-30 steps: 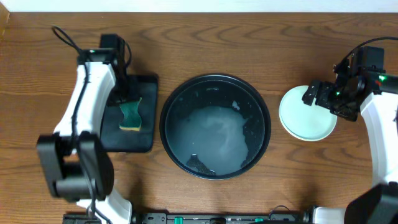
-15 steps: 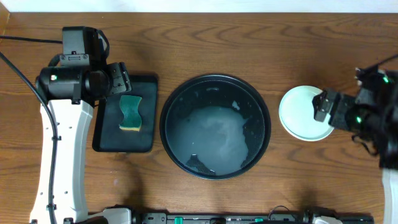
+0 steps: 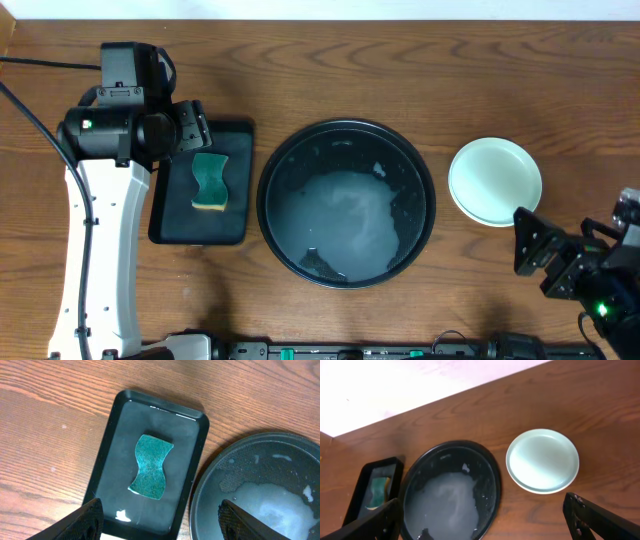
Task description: Clean dirty plates on tray and stack at the side
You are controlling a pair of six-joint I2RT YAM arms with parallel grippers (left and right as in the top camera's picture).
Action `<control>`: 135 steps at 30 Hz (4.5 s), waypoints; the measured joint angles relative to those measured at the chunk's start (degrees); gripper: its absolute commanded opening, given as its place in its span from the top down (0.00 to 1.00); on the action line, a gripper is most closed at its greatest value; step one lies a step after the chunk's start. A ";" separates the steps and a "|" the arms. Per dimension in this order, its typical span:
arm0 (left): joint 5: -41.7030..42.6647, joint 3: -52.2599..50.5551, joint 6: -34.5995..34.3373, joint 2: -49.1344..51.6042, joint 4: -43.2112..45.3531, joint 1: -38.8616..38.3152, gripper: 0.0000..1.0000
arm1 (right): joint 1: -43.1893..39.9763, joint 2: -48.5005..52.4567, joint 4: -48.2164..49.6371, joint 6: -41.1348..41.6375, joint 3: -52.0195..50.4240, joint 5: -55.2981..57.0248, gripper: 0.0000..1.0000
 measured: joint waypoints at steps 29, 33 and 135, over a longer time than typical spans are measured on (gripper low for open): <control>0.17 0.00 0.00 0.00 -0.02 0.00 0.26 | 0.76 -30.47 61.22 -6.97 -64.89 -0.85 0.01; 0.17 0.00 -0.02 0.00 -0.02 0.00 0.26 | 3.58 -36.02 64.17 -6.14 -72.70 1.64 0.01; 0.79 -82.53 18.88 -77.29 59.25 1.25 0.25 | 5.79 -38.62 69.99 -13.05 -79.62 4.02 0.01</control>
